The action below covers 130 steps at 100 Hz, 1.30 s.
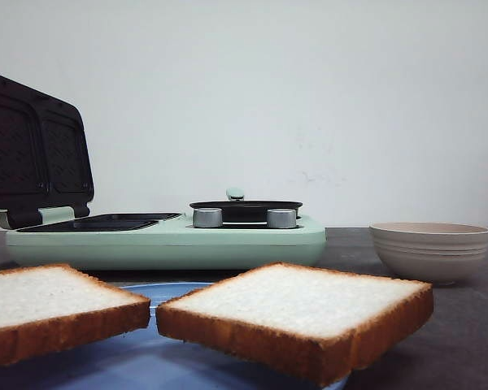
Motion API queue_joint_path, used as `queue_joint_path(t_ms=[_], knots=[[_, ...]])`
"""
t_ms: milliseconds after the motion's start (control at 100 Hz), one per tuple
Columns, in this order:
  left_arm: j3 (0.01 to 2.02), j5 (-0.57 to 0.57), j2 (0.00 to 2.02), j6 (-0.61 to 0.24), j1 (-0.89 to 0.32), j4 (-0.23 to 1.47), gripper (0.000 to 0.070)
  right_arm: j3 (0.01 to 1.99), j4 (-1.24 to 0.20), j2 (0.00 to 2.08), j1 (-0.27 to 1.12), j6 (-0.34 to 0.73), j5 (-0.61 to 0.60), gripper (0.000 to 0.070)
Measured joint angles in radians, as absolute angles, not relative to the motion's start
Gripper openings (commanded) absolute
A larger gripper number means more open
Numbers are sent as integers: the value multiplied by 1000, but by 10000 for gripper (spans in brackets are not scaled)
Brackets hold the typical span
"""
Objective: Make breakfast with bread and shrimp
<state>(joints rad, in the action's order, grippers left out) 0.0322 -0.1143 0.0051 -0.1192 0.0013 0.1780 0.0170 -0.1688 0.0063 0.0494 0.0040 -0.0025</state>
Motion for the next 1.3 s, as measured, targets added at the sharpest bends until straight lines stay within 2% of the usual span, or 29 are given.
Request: queue_joint_path(t_ms=[1170, 1300], knots=[[32, -114, 5, -119, -1, 178, 0, 17, -168, 6, 49, 4, -3, 1], [32, -114, 5, -119, -1, 178, 0, 17, -167, 6, 49, 28, -8, 1]])
